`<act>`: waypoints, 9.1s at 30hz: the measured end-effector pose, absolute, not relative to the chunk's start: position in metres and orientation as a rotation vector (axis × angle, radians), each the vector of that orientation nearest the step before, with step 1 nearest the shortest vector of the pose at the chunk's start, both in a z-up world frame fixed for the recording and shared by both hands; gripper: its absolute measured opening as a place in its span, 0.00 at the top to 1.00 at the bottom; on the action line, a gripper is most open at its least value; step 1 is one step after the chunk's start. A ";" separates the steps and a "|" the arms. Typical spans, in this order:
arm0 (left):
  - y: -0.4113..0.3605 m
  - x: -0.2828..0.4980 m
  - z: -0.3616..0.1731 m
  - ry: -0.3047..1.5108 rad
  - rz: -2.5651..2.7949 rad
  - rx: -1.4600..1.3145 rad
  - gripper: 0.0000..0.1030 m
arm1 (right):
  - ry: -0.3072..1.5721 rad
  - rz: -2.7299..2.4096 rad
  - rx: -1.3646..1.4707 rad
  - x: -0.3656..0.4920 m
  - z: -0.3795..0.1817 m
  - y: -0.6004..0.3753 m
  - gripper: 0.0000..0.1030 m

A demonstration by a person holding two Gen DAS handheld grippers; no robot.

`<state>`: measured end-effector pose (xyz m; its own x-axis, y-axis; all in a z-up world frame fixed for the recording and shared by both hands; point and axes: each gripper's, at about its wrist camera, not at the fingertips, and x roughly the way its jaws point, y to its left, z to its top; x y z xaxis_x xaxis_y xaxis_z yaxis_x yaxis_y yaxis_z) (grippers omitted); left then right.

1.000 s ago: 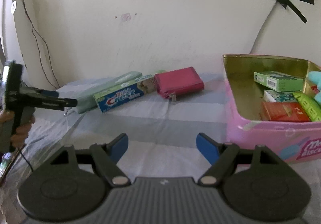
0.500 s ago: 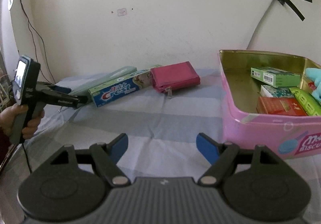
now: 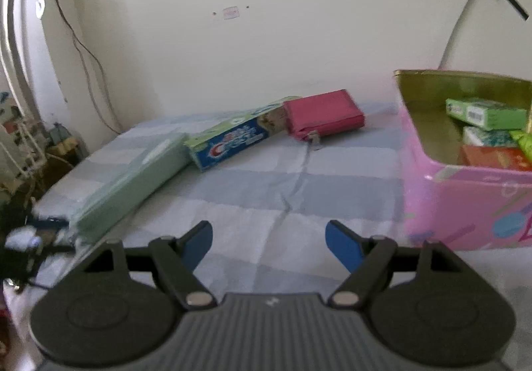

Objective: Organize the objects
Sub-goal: 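Grasp the mint-green pouch with the left gripper, then lift the pouch with the left gripper and lower it into the tin, then release the pouch in the tin and withdraw the left gripper, then move the right gripper toward the Crest toothpaste box, then grasp the toothpaste box with the right gripper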

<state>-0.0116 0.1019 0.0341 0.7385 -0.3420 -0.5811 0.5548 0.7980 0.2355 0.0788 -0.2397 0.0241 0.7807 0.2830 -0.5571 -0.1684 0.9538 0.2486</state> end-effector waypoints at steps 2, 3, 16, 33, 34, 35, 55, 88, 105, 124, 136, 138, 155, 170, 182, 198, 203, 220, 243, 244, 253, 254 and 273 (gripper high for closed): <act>0.090 -0.036 0.035 0.527 -0.557 0.463 0.60 | 0.639 0.282 0.204 0.082 0.026 -0.237 0.24; 0.084 -0.042 0.034 0.520 -0.570 0.486 0.59 | 0.643 0.302 0.208 0.087 0.028 -0.235 0.24; 0.114 0.066 0.053 0.610 -0.303 0.216 0.21 | 0.745 0.539 0.312 0.180 0.039 -0.149 0.24; 0.085 0.012 0.027 0.603 -0.557 0.364 0.42 | 0.926 0.613 0.367 0.165 0.007 -0.141 0.58; 0.080 0.001 0.025 0.585 -0.590 0.391 0.42 | 0.916 0.619 0.347 0.151 0.008 -0.149 0.58; 0.074 -0.009 0.025 0.566 -0.626 0.421 0.42 | 0.904 0.622 0.330 0.135 0.010 -0.159 0.58; -0.153 0.015 0.026 0.431 -1.219 0.667 0.35 | 0.603 0.008 0.745 -0.092 0.000 -0.390 0.43; -0.146 0.048 0.091 0.941 -0.914 -0.032 0.28 | 0.418 -0.018 0.492 -0.075 0.054 -0.455 0.53; -0.264 0.226 0.077 0.922 -0.639 -0.076 0.28 | 0.688 -0.106 0.315 0.175 0.081 -0.553 0.49; -0.263 0.202 0.087 0.801 -0.488 0.023 0.24 | 0.689 -0.167 0.328 0.191 0.078 -0.534 0.31; -0.261 0.107 0.104 0.642 -0.508 0.153 0.24 | 0.523 -0.148 0.448 0.088 0.089 -0.509 0.31; -0.259 0.096 0.102 0.629 -0.514 0.178 0.24 | 0.489 -0.151 0.460 0.072 0.087 -0.501 0.31; -0.223 0.068 0.077 0.619 -0.463 0.192 0.24 | 0.373 -0.139 0.656 -0.006 0.059 -0.454 0.30; -0.209 0.058 0.068 0.599 -0.459 0.210 0.22 | 0.318 -0.182 0.587 -0.018 0.071 -0.426 0.30; -0.205 0.058 0.060 0.616 -0.473 0.214 0.21 | 0.337 -0.175 0.563 -0.013 0.065 -0.417 0.29; -0.195 0.057 0.056 0.610 -0.471 0.218 0.15 | 0.369 -0.165 0.545 -0.003 0.058 -0.407 0.25; -0.185 0.060 0.055 0.607 -0.458 0.208 0.15 | 0.380 -0.158 0.538 0.002 0.058 -0.399 0.25; -0.127 0.083 0.049 0.604 -0.342 0.164 0.15 | 0.412 -0.083 0.414 0.029 0.065 -0.345 0.25; 0.019 0.141 0.032 0.629 -0.064 -0.003 0.15 | 0.552 0.145 0.228 0.103 0.054 -0.234 0.24; 0.029 0.144 0.033 0.626 -0.041 -0.036 0.15 | 0.568 0.156 0.227 0.110 0.052 -0.229 0.24; 0.083 0.157 0.020 0.669 0.054 -0.249 0.16 | 0.683 0.232 0.175 0.193 0.025 -0.166 0.19; 0.085 0.157 0.022 0.658 0.059 -0.255 0.15 | 0.686 0.236 0.158 0.202 0.023 -0.157 0.19; 0.092 0.157 0.024 0.651 0.008 -0.273 0.16 | 0.745 0.191 0.064 0.200 0.003 -0.168 0.70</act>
<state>0.1566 0.0922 0.0244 0.7968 -0.0775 -0.5993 -0.0929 0.9642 -0.2482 0.2005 -0.1678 0.0034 0.7188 0.1956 -0.6671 -0.1500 0.9806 0.1259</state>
